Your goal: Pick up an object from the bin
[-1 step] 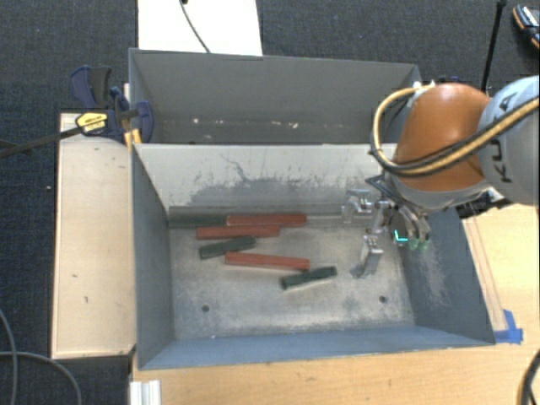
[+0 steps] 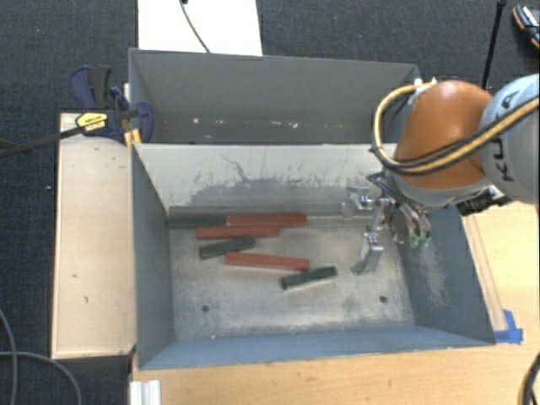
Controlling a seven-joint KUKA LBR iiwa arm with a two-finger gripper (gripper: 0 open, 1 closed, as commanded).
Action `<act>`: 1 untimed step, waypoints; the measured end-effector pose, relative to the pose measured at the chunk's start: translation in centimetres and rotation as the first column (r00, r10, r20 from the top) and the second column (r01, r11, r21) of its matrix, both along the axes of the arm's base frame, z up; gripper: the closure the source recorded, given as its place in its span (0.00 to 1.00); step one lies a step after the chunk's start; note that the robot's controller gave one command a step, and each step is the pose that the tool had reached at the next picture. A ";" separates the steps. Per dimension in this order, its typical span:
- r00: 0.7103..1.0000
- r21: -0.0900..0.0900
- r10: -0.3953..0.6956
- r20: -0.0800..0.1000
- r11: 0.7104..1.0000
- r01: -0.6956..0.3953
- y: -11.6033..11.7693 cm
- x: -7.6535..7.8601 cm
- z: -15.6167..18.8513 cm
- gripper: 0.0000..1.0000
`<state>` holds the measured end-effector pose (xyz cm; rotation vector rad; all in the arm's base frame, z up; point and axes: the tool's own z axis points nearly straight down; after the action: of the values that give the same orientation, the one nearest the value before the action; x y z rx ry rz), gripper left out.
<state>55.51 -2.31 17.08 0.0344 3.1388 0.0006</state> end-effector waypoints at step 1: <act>0.998 0.001 -0.061 0.004 0.998 0.061 2.7 -1.9 -8.0 0.00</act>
Offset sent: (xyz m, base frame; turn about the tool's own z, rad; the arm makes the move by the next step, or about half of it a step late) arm -0.0235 0.0340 -0.0594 0.0900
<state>53.62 0.38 9.10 0.1302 3.1327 0.0015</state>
